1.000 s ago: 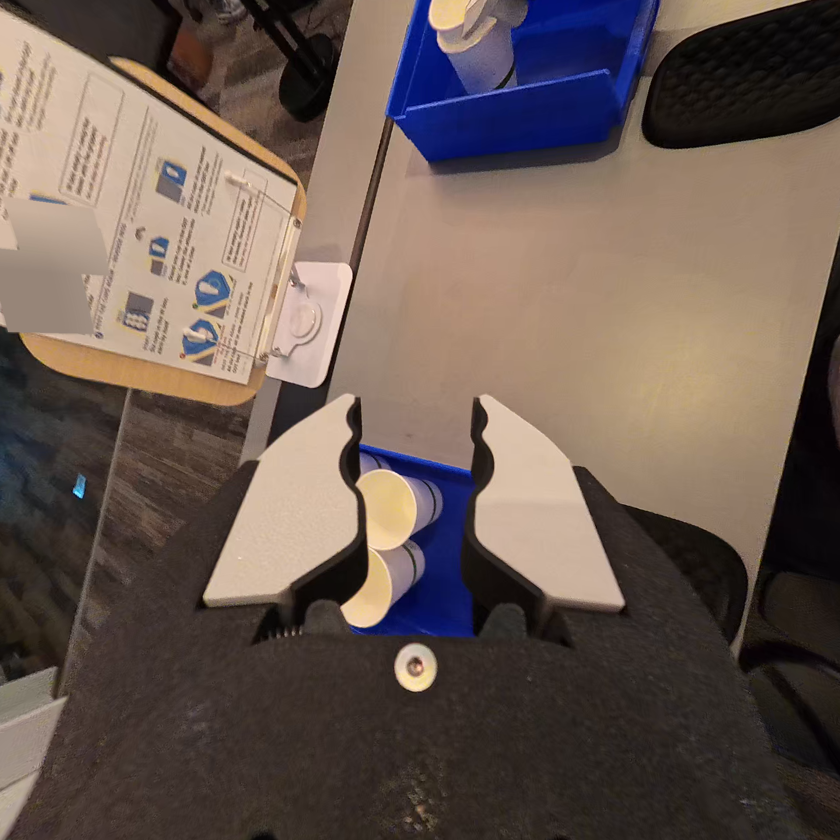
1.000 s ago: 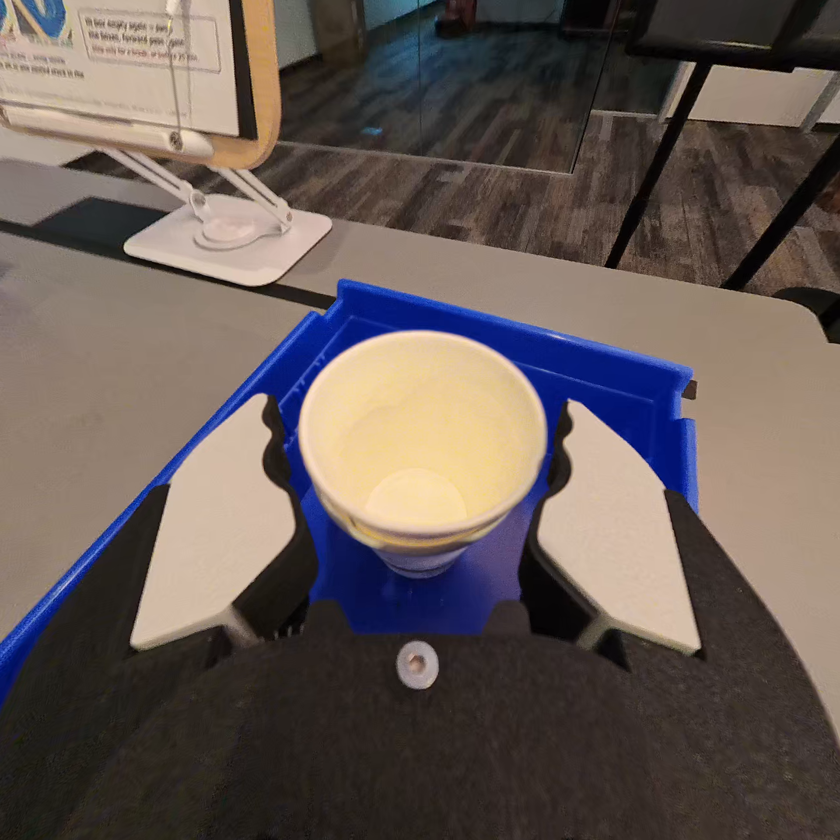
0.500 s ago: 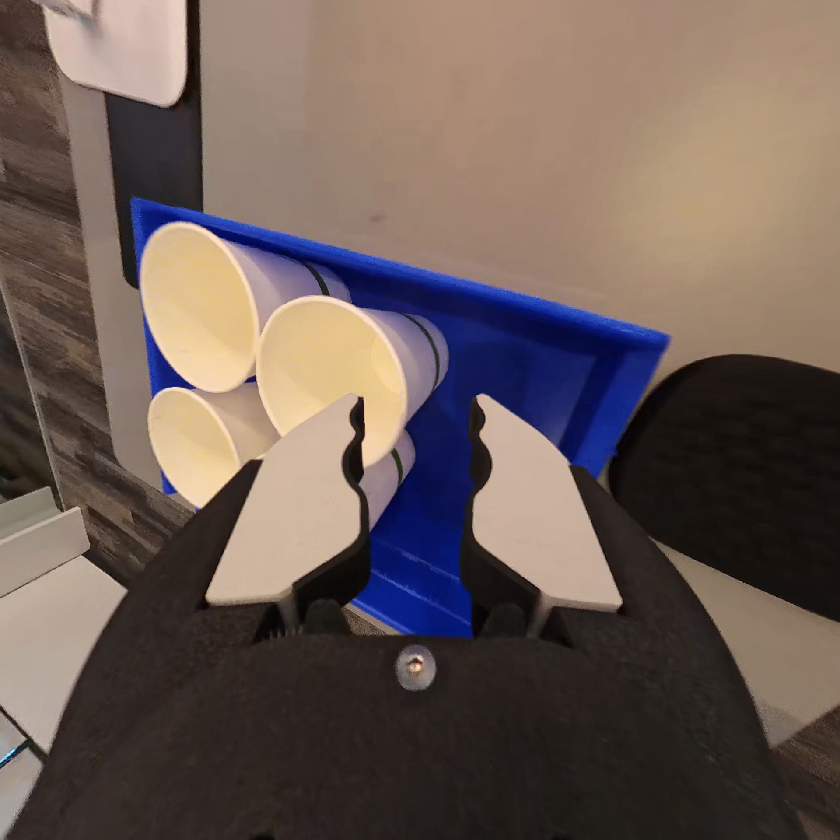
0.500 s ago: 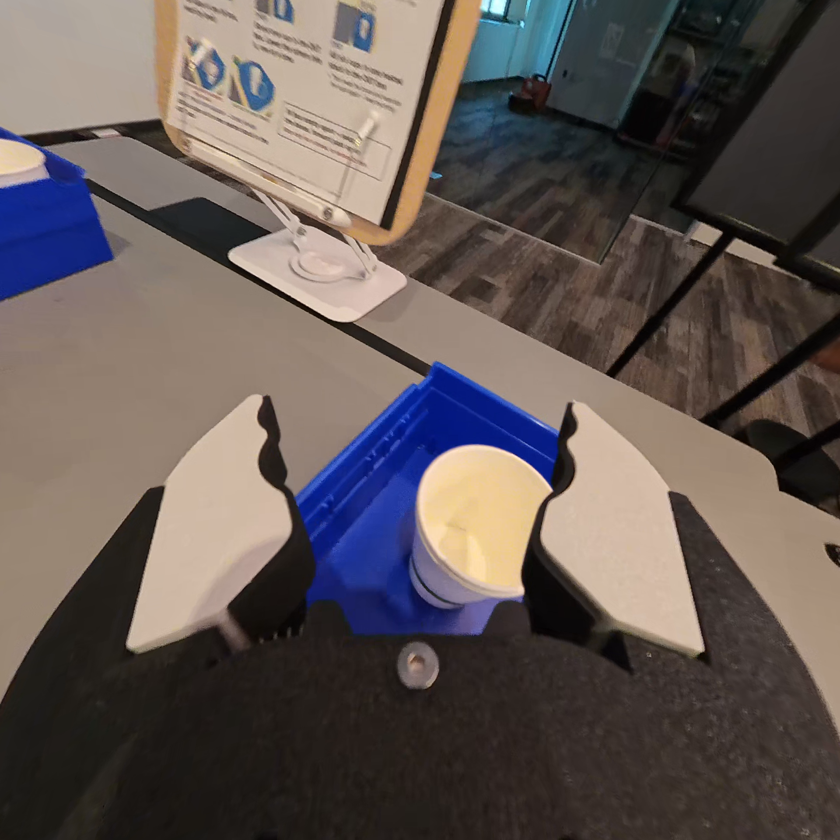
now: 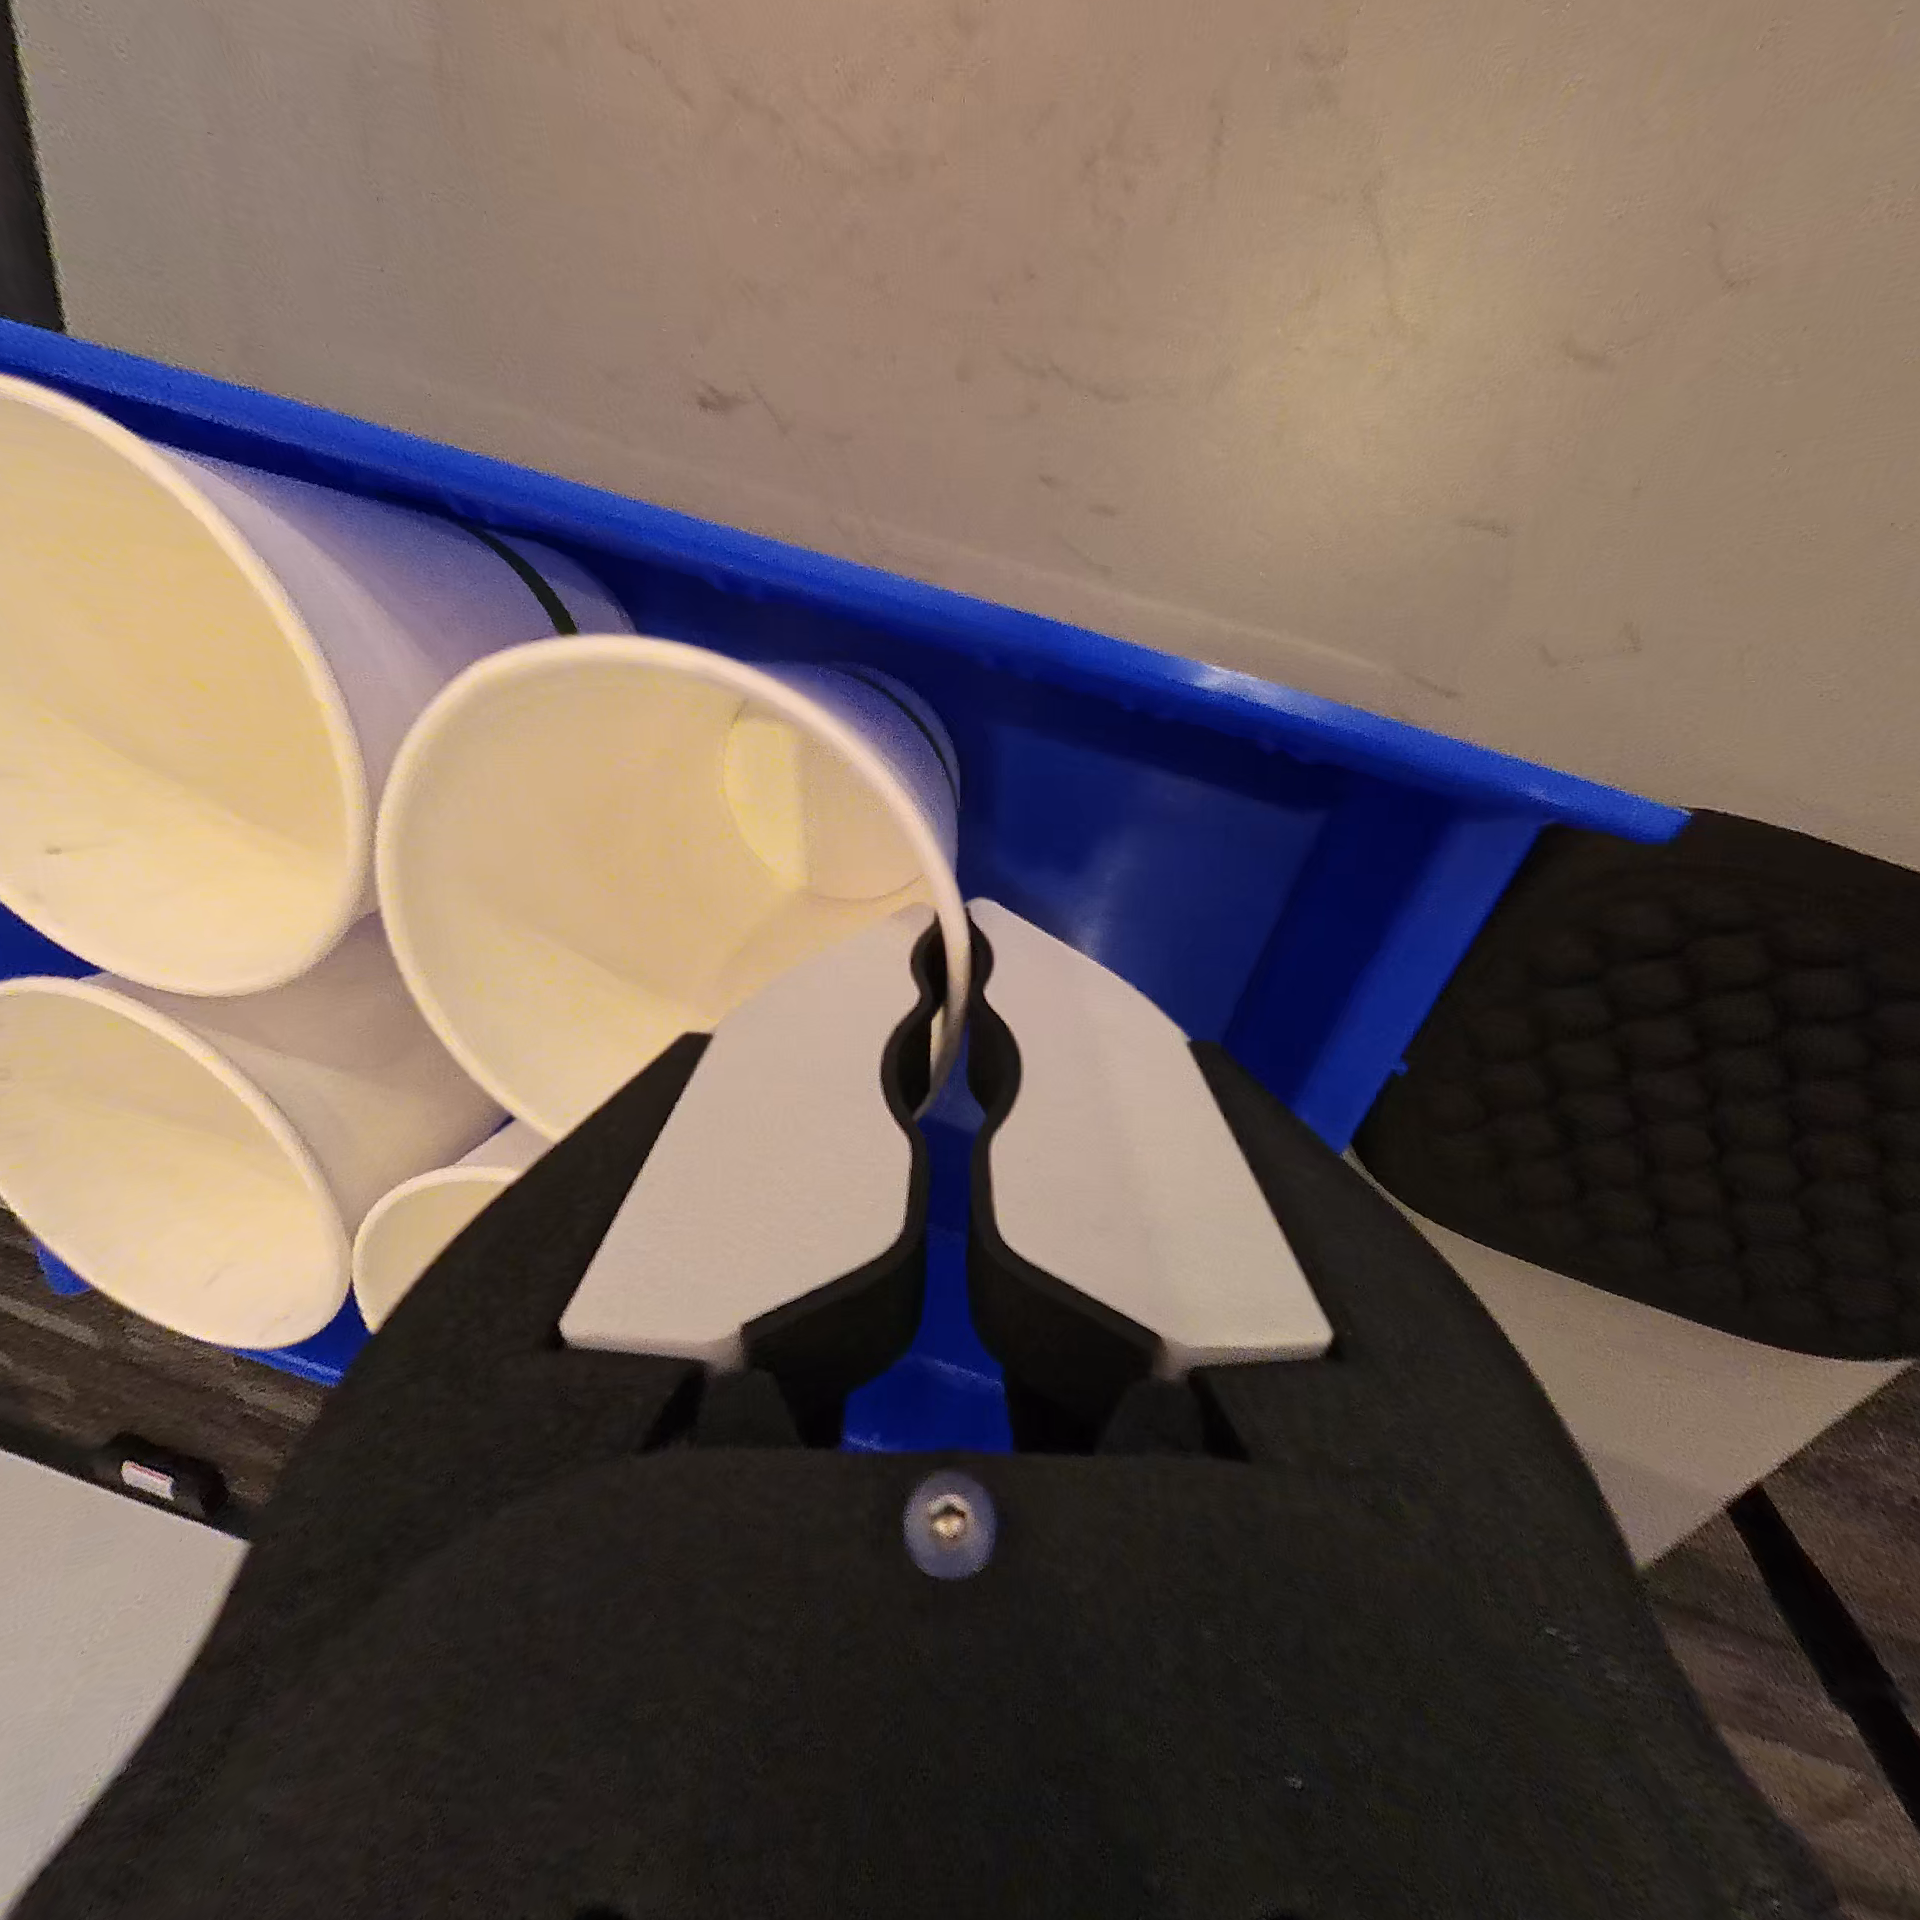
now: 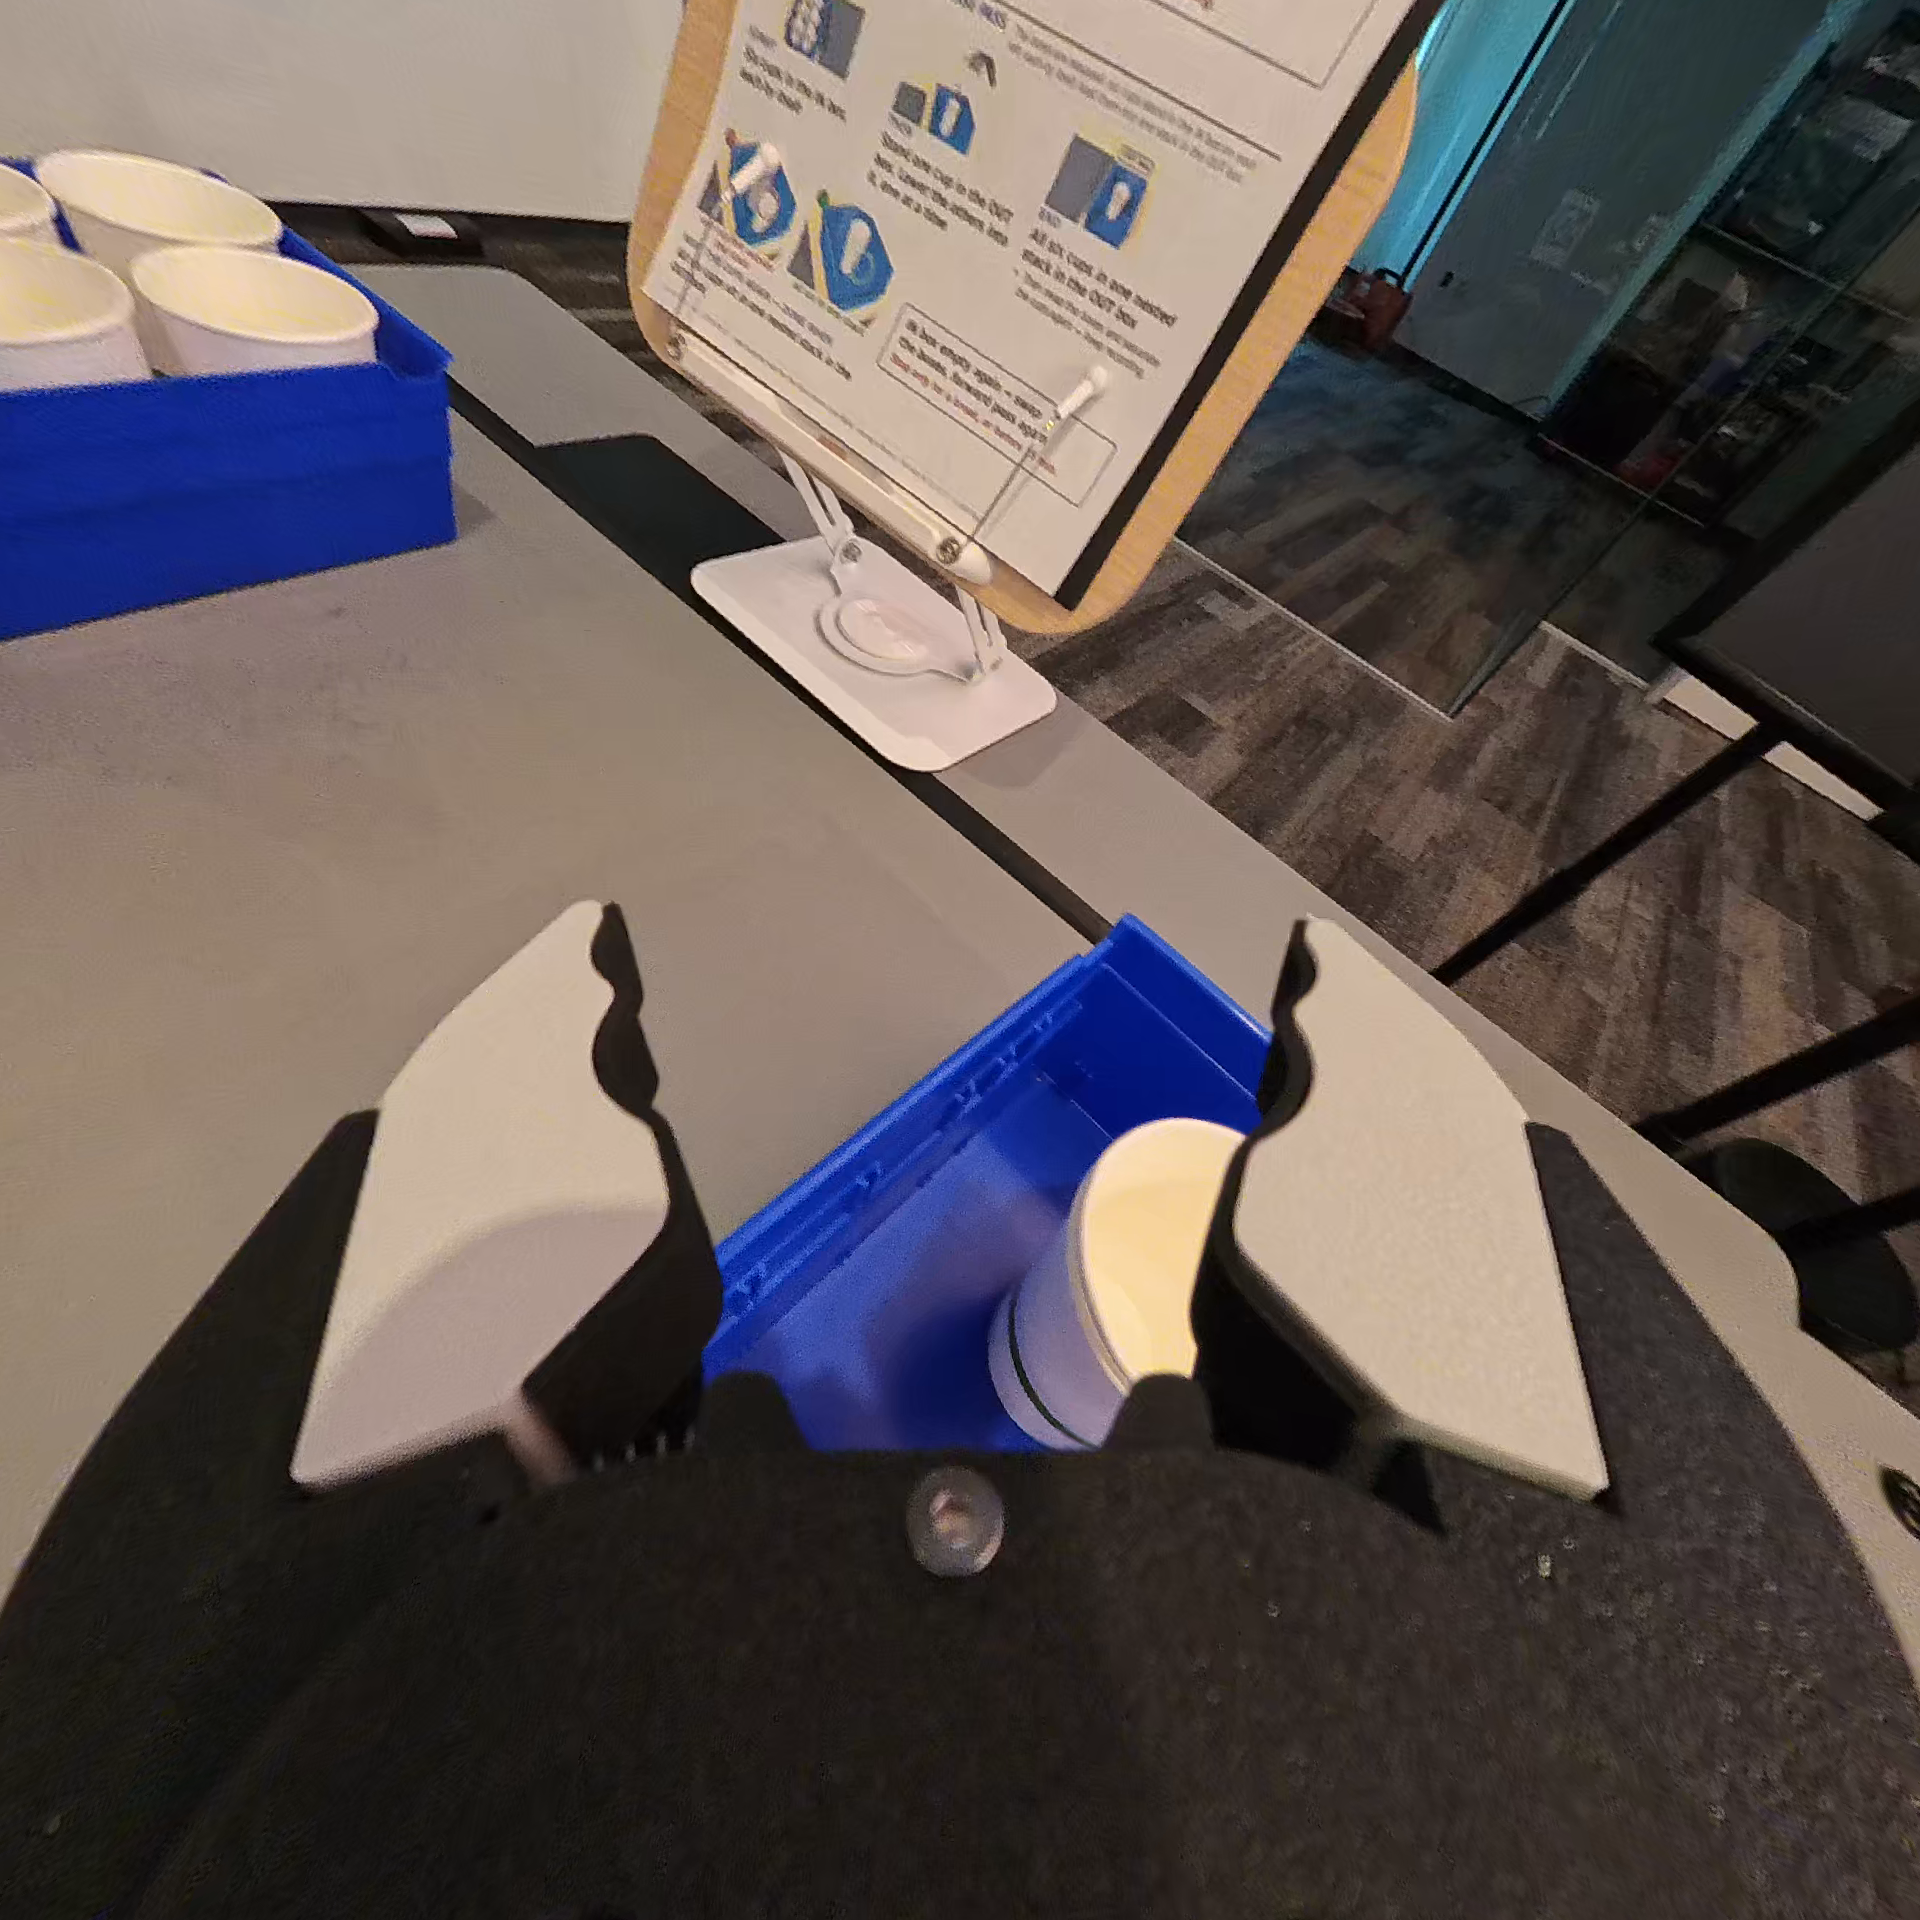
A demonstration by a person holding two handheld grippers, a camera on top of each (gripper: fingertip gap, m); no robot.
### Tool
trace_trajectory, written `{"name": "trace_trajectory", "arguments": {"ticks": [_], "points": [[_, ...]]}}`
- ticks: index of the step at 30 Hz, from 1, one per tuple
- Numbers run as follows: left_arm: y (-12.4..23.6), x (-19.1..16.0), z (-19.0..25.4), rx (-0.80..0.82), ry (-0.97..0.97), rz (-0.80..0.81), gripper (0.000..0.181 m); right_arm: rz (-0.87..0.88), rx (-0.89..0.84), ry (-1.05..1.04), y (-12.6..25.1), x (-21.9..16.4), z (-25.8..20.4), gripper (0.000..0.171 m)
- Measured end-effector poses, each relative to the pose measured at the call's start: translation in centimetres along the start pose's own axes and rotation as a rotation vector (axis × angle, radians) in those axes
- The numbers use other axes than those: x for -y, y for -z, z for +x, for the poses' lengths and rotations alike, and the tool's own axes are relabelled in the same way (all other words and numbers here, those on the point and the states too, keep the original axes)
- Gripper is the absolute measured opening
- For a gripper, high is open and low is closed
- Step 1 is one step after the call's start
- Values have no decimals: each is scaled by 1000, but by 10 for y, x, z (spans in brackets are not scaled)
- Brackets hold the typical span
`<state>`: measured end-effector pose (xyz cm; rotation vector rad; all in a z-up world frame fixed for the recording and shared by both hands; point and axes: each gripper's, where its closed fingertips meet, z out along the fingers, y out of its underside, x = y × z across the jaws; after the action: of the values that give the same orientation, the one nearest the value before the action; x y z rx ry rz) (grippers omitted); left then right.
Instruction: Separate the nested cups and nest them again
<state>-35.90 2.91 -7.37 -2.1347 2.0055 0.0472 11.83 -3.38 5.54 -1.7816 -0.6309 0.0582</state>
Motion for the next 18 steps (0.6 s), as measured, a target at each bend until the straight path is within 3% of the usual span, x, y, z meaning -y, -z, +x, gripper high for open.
{"name": "trace_trajectory", "arguments": {"ticks": [4, 8, 13, 18], "points": [[32, 2, 2, 15, -27, -7, 1, 37, 45, 8, -4, 13, -14, 113], [99, 19, 1, 98, -81, 38, 1, 91, 166, 48, -11, 46, -49, 110], [169, 88, 48, 21, -250, 220, 0, 200, 569, 39, -17, 105, -141, 102], [183, 150, 110, -92, -477, 286, 1, 276, 925, -30, -20, 150, -214, 103]]}}
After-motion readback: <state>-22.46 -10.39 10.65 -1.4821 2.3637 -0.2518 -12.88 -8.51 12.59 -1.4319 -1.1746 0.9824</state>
